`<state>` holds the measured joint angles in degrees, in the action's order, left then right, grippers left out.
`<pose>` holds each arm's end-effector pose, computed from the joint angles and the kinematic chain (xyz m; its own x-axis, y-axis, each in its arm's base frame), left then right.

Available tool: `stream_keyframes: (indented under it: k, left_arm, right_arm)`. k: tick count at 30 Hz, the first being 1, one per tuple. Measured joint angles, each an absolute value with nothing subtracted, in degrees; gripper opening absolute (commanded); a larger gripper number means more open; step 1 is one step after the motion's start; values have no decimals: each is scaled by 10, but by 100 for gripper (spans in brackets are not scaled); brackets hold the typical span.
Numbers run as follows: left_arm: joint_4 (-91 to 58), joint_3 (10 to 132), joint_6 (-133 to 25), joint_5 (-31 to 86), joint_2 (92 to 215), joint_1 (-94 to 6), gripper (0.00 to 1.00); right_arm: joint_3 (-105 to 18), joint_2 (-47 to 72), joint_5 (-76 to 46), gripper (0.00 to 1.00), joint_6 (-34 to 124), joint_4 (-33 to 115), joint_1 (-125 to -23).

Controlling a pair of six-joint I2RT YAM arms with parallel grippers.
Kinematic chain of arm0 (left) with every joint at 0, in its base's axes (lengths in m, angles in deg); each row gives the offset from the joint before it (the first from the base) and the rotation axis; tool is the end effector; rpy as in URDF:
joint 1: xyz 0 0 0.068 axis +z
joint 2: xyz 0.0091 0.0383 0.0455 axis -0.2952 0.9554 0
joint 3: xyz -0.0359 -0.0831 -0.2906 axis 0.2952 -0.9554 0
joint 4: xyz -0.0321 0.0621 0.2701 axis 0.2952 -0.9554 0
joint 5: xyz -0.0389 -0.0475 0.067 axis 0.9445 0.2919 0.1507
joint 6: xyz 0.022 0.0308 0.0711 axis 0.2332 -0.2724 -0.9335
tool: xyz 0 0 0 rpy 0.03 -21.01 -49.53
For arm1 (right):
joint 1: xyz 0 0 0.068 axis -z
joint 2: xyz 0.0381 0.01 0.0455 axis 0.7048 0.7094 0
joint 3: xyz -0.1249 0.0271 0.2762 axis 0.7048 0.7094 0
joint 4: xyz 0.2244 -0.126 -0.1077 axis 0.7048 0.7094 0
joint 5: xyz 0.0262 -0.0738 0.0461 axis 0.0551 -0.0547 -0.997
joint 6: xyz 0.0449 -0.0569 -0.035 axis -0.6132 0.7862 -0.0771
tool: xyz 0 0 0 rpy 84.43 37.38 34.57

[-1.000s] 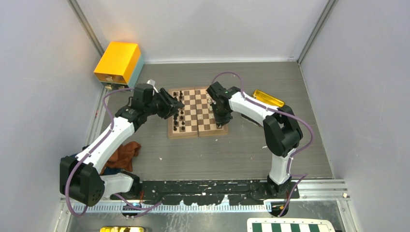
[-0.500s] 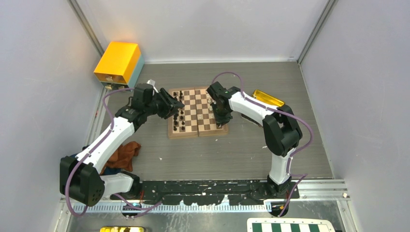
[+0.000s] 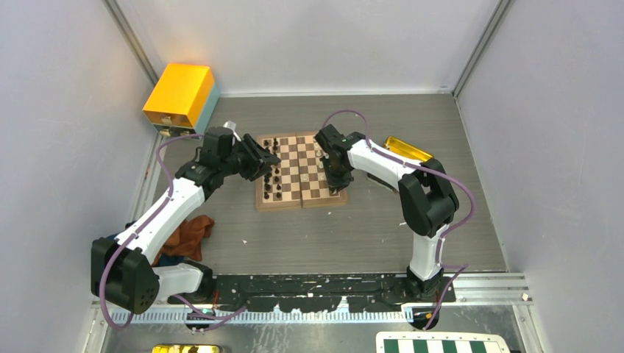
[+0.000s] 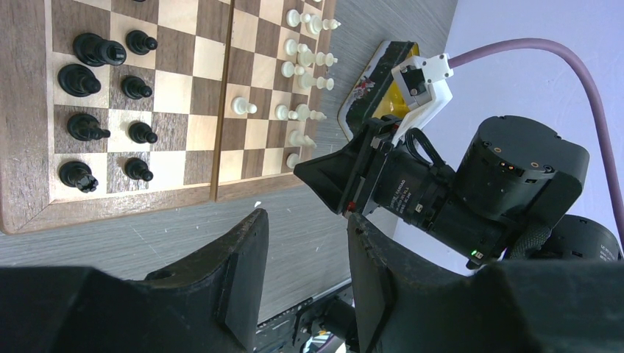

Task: Set up the chess pieces on the board
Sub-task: Place the chess piece on the chessboard.

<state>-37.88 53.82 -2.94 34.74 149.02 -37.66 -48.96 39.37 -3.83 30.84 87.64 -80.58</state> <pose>0.2814 -0.1250 0.3010 -0.7279 -0.6385 -0.2497 -0.2156 0.5590 -0.8007 0.3390 0.2392 0.1929 -0.9313 -0.2282 -0.2838 -0.2517 0.9666 0.0489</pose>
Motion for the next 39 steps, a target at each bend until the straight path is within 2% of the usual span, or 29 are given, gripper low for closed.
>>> stream_keyframes:
  k: [11, 17, 21, 29, 39]
  left_arm:
    - [-379, 538, -29, 348, 1490, -377, 45]
    - [-379, 538, -29, 348, 1490, -377, 45]
    - [-379, 538, -29, 348, 1490, -377, 45]
    - [-379, 538, -28, 349, 1490, -377, 45]
    - [-378, 538, -27, 353, 1490, -377, 45]
  right_arm:
    - [-489, 394, -38, 22, 308, 875, -806]
    - [-489, 394, -39, 24, 308, 875, -806]
    - [-489, 394, -39, 24, 308, 875, -806]
    - [-489, 394, -39, 11, 308, 875, -806]
    - [-489, 393, -38, 10, 308, 884, -806]
